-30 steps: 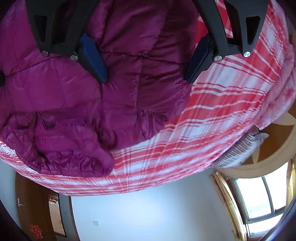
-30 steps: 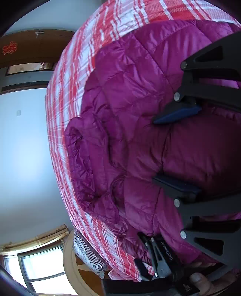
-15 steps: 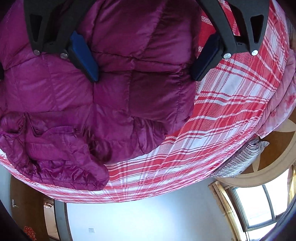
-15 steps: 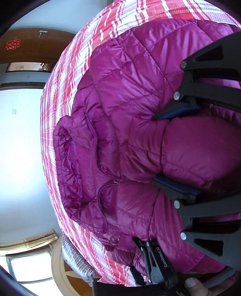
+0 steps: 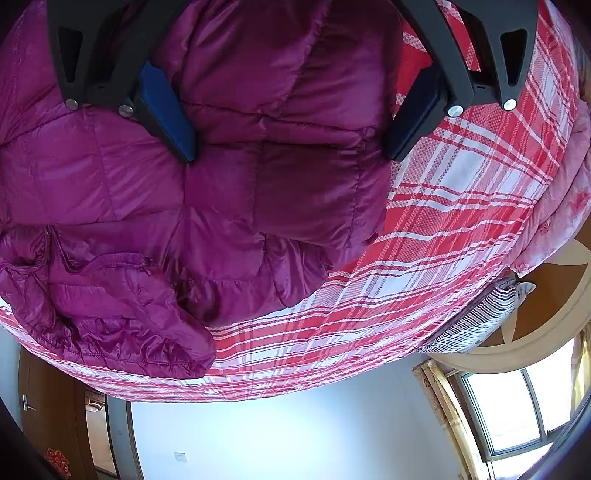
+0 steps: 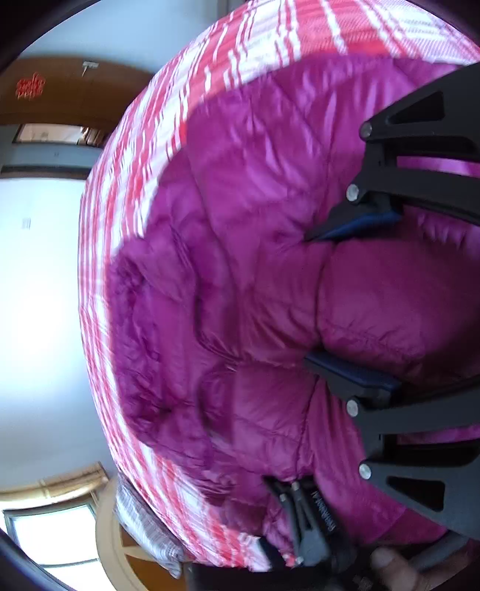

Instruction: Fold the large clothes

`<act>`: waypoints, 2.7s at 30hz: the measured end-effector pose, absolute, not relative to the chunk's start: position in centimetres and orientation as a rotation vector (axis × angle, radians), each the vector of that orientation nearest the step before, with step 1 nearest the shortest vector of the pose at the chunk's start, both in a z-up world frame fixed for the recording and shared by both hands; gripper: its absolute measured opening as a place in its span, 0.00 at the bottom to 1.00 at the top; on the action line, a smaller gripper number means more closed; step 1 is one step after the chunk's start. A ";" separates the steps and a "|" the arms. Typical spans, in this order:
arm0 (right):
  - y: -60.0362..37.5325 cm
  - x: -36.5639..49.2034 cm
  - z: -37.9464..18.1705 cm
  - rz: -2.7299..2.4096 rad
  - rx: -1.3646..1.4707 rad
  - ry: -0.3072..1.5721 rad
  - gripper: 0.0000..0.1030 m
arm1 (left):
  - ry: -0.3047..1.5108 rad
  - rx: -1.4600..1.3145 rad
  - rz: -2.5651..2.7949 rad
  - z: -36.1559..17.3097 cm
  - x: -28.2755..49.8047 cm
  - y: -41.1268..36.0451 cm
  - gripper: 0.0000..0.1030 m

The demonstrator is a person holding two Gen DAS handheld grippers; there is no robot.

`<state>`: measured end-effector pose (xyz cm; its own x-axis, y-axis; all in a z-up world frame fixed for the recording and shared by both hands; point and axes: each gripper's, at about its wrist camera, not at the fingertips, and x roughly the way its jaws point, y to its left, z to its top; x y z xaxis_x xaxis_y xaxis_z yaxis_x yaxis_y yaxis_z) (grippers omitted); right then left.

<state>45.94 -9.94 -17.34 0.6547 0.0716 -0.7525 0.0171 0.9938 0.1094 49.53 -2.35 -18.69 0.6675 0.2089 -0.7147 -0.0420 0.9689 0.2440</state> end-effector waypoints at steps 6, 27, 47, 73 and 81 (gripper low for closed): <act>-8.5 44.7 -12.6 0.077 0.128 0.720 0.57 | 0.825 0.207 0.141 -18.7 49.5 -2.1 0.99; -5.0 47.4 -18.9 0.114 -0.009 0.862 0.55 | 0.821 0.220 0.148 -18.8 49.4 -2.3 0.99; -5.3 47.1 -19.0 0.118 0.005 0.846 0.56 | 0.679 0.183 0.076 -10.1 49.3 -0.3 0.99; -5.1 47.2 -19.0 0.115 -0.005 0.832 0.56 | 0.754 0.465 -0.213 -13.0 60.5 -11.4 0.21; -5.1 47.2 -18.9 0.114 -0.006 0.830 0.56 | 0.733 0.433 -0.256 -12.7 58.7 -9.8 0.01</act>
